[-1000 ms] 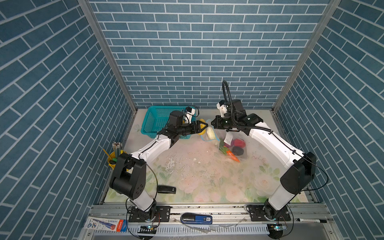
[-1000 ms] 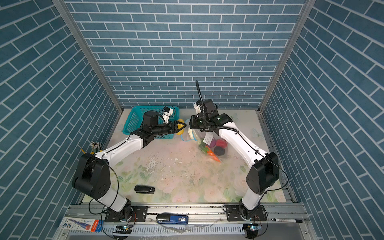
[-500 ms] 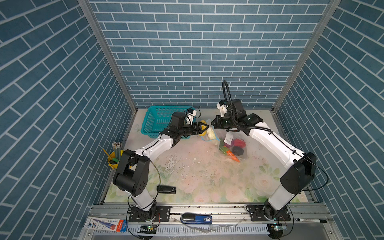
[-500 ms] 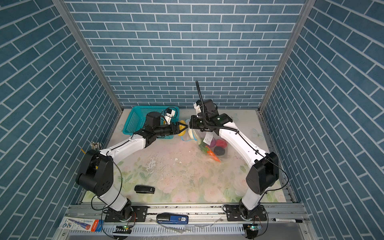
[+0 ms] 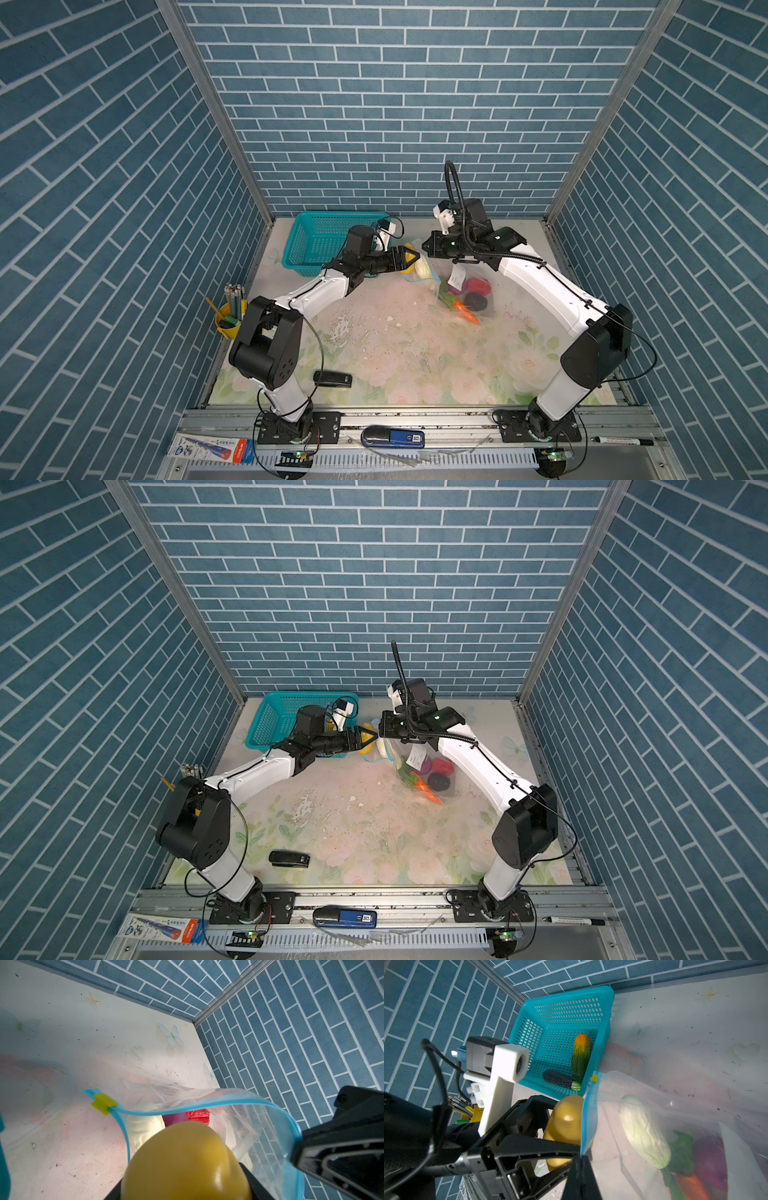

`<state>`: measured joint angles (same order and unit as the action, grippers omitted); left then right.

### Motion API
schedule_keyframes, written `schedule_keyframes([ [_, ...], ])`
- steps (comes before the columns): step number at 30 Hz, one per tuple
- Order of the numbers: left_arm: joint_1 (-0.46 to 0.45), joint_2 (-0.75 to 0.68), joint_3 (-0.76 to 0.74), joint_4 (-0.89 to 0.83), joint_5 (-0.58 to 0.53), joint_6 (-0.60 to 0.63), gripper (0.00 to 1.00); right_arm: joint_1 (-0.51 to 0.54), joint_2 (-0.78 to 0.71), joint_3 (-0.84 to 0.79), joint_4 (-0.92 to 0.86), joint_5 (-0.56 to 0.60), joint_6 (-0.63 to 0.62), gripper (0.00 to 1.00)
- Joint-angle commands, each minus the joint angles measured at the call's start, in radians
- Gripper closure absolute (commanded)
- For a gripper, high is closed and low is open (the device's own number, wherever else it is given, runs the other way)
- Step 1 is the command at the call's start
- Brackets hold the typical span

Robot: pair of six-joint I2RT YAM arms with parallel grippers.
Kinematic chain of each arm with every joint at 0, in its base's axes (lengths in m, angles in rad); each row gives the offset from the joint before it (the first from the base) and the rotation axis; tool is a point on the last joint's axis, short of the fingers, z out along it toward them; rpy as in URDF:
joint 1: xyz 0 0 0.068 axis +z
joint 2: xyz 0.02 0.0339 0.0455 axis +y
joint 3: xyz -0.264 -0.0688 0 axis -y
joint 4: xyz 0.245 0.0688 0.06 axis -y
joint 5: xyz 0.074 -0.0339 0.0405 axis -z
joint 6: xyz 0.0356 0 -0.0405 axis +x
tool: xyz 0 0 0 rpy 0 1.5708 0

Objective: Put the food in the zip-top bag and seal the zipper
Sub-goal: 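Lower the potato into the bag beside the right gripper and release it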

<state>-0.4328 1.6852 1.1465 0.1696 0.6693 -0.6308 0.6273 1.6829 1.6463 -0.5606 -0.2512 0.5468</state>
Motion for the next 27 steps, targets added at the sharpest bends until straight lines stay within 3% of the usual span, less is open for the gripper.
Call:
schedule_keyframes([
  [1, -0.007, 0.022, 0.007, -0.007, -0.011, 0.023, 0.55, -0.001, -0.042, -0.009, 0.013, -0.011, 0.027, 1.00],
  [14, -0.025, 0.037, 0.021, -0.045, -0.030, 0.038, 0.53, -0.002, -0.047, -0.017, 0.014, -0.013, 0.028, 1.00],
  [27, -0.034, 0.039, 0.045, -0.122, -0.061, 0.090, 0.41, -0.001, -0.049, -0.019, 0.015, -0.010, 0.027, 1.00],
])
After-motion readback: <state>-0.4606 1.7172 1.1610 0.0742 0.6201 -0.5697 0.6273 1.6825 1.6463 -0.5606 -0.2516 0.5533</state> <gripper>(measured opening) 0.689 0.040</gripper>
